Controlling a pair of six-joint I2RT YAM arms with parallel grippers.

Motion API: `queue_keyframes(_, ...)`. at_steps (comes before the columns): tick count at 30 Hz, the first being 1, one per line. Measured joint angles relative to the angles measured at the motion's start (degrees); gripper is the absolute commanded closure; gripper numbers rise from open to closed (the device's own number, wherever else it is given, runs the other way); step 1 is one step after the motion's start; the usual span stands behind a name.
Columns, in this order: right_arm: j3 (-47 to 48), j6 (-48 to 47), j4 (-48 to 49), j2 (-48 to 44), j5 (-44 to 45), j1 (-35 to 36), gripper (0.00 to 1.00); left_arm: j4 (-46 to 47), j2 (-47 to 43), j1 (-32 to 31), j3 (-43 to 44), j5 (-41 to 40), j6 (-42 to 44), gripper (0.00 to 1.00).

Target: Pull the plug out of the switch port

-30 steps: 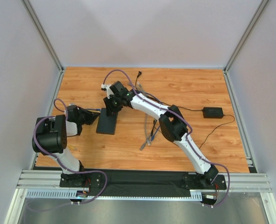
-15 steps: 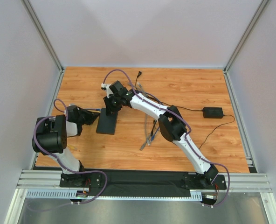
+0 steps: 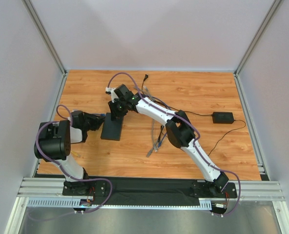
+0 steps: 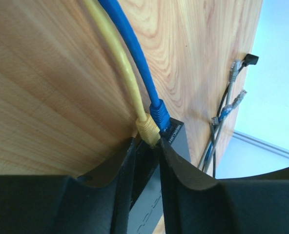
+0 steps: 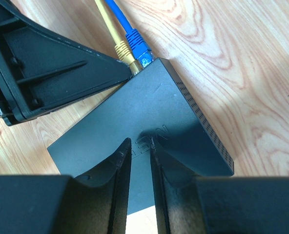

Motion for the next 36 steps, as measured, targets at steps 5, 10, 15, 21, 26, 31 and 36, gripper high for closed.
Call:
queue_keyframes(5, 0.1, -0.2, -0.2, 0.0, -0.2, -0.2, 0.75, 2.1, 0.4, -0.3, -0.2, -0.1, -1.4, 0.56)
queue_keyframes(10, 0.4, -0.2, -0.5, 0.2, -0.6, -0.3, 0.75, 2.4, 0.4, -0.4, -0.2, -0.1, -1.7, 0.57)
queue_keyframes(15, 0.5, -0.4, -0.7, 0.3, -0.7, -0.3, 0.75, 1.8, 0.4, -0.4, -0.2, -0.5, -2.1, 0.64)
queue_keyframes(21, 0.8, -0.9, -0.9, 0.4, -0.9, -0.3, 0.75, 2.2, 1.2, -0.4, -0.1, -0.7, -3.3, 0.66)
queue_keyframes(26, 1.5, -1.6, -1.5, 0.7, -1.0, -0.3, 0.75, 3.3, 2.2, -0.4, 0.2, -0.4, -3.5, 0.69)
queue_keyframes(31, 1.6, -1.7, -1.6, 0.8, -1.4, -0.5, 0.76, 3.5, 2.2, -0.4, 0.2, -0.5, -3.4, 0.8)
queue_keyframes(36, 1.7, -1.6, -1.5, 1.0, -2.0, -0.7, 0.76, 4.6, 2.3, -0.5, -0.2, -0.7, -3.4, 0.94)
